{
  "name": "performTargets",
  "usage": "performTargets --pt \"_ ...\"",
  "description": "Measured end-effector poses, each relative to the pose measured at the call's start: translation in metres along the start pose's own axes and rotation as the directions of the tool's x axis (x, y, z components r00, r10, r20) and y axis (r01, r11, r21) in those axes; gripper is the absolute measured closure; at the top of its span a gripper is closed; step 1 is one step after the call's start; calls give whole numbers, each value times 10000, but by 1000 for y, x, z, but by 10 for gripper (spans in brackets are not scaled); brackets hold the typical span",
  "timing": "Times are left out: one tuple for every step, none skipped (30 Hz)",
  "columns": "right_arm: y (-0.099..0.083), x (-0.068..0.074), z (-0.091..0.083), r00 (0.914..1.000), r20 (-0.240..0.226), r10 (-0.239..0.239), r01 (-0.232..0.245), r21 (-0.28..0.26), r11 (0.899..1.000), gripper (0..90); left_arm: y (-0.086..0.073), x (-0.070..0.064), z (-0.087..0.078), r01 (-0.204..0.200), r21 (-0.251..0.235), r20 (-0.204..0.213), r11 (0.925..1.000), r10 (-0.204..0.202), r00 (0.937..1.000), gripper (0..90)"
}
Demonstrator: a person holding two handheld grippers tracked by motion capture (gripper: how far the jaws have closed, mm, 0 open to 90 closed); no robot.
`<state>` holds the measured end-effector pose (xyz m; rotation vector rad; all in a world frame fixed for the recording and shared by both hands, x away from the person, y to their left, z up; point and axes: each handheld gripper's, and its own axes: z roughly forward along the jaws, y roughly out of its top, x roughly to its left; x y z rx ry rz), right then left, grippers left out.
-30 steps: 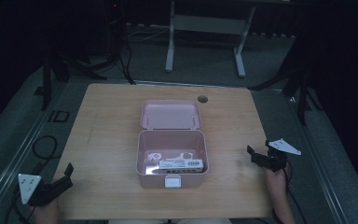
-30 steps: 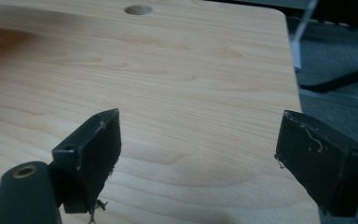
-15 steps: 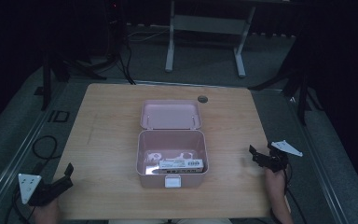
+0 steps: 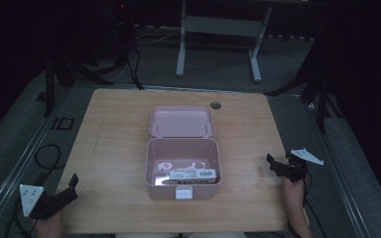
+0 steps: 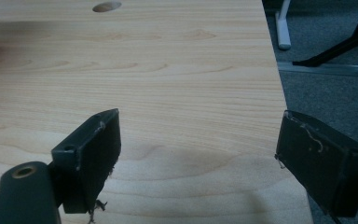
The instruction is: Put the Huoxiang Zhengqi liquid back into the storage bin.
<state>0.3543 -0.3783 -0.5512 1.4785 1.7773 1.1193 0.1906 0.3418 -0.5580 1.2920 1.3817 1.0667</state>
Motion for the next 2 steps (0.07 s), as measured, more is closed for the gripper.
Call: performTargets --pt "0 0 0 10000 -21 -22 22 38 10000 134 0 0 0 -1 2 2 10000 1 10000 9" --pt "0 0 1 10000 -24 -58 59 51 10000 134 0 0 0 -9 1 4 10000 9 10000 9"
